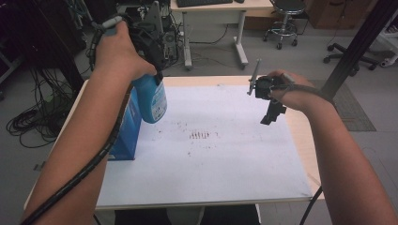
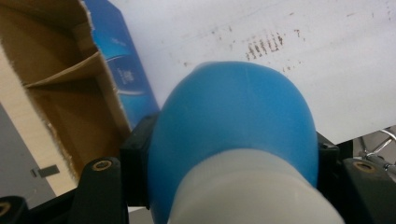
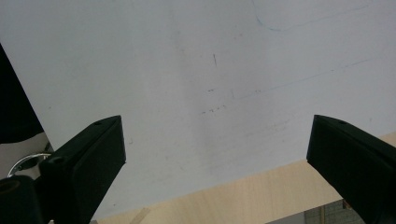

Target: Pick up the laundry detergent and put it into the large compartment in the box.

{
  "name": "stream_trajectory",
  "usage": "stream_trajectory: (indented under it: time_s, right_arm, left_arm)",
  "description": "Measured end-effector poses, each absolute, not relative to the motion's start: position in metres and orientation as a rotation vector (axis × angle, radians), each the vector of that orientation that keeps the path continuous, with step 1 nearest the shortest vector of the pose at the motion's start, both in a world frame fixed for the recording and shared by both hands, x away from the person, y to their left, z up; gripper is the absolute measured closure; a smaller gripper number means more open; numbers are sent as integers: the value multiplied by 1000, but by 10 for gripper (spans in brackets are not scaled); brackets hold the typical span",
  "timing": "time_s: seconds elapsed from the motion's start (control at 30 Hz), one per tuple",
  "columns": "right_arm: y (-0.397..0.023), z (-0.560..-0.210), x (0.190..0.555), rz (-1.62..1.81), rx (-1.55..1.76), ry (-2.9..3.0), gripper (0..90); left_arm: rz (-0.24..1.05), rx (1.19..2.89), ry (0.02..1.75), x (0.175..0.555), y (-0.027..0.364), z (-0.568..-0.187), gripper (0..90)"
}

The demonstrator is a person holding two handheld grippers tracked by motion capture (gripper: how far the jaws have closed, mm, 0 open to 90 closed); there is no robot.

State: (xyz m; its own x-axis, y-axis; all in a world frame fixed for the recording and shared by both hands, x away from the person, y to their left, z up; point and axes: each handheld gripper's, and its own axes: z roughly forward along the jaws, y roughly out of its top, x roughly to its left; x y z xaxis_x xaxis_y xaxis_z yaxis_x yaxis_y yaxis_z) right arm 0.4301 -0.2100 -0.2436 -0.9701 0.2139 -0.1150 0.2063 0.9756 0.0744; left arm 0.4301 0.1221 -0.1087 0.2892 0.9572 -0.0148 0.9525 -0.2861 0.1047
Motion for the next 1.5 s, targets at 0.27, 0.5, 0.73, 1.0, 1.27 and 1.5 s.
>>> stream_trajectory:
  time_s: [0.27,0.5,0.73,1.0,1.27,1.5]
  right_arm:
    - [-208,-242,430,95,316,3000,43]
    - [-209,-243,432,90,314,3002,43]
    - [-207,-245,434,90,318,3005,43]
    - [-204,-246,436,89,309,3008,44]
    - [-202,-246,437,81,306,3009,44]
    - [-200,-244,437,79,302,3010,43]
  left_arm:
    - [95,2396,1869,430,136,-91,376]
    - [103,2351,1923,432,154,-79,376]
    - [119,2297,1987,434,176,-71,376]
    - [129,2231,2067,437,202,-67,376]
    - [134,2180,2131,438,222,-68,376]
    - [135,2161,2152,438,234,-73,376]
